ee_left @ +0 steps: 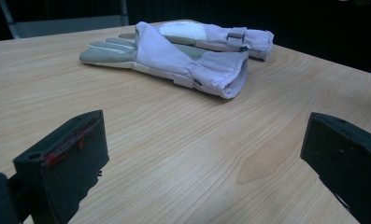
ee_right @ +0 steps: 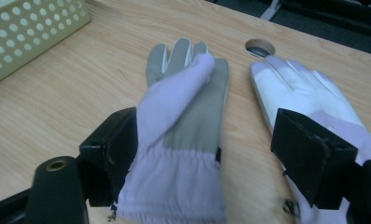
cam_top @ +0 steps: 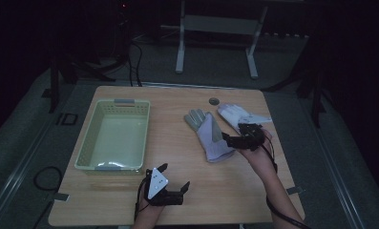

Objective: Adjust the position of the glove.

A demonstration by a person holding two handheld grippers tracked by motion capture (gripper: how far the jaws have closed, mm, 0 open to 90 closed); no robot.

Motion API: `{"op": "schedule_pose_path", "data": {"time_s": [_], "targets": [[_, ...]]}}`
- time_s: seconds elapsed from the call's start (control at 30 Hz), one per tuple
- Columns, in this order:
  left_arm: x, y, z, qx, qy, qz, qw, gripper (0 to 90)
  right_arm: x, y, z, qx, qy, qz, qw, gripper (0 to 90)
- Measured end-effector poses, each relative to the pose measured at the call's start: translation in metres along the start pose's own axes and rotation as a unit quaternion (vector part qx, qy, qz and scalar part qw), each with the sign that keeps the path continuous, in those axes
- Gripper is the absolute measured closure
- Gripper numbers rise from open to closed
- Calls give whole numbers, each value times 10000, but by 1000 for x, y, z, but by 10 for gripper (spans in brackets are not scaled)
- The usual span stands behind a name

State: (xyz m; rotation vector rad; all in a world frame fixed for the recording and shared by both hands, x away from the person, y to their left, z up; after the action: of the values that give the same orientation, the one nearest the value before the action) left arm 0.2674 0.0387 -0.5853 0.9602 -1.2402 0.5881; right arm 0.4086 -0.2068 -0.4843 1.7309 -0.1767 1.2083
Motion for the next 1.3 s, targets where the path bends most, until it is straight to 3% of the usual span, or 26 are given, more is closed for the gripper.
{"op": "schedule_pose_path", "data": {"time_s": [0.2, 0.33, 0.43, 0.6, 0.77, 0.87, 0.9, 0.97, 1.13, 1.3], "targets": [[0, 0, 0, -29, 13, 10, 10000, 9, 10, -23, -3, 129, 370, -198, 9990, 411], [0, 0, 0, -42, 24, 16, 10000, 10, 12, -41, -1, 261, 427, -393, 9980, 488], [0, 0, -1, -54, 26, 5, 10000, 10, 12, -53, 1, 344, 415, -522, 9972, 515], [0, 0, 0, -65, 45, 17, 10000, 9, 3, -75, 9, 242, 522, -835, 9948, 557], [0, 0, -1, -80, 59, 4, 10000, 9, -6, -90, 15, 294, 457, -939, 9941, 577], [0, 0, -1, -85, 71, 5, 9999, 9, -14, -101, 16, 236, 590, -1173, 9911, 572], [0, 0, -1, -87, 71, 6, 9999, 9, -18, -105, 16, 213, 621, -1312, 9892, 530], [0, 0, -1, -89, 81, 3, 9999, 9, -25, -114, 16, 165, 526, -1491, 9873, 516], [0, 0, -1, -85, 80, 2, 9999, 9, -27, -115, 19, 345, 461, -1495, 9871, 525], [0, 0, -1, -98, 95, -16, 9999, 9, -27, -116, 20, 522, 461, -1504, 9862, 631]]}}
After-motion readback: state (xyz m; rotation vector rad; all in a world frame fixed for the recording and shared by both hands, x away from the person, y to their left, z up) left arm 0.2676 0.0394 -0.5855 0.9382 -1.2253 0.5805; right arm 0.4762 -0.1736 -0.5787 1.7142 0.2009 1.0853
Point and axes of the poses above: each handheld gripper's, and its own axes: y roughly backward along the jaws, x roughly out of its top, z roughly to its right, the point moved 5 cm from there along -y, roughly forward along the jaws, and after that the axes turned 8 degrees about x, right-handed, at the moved point
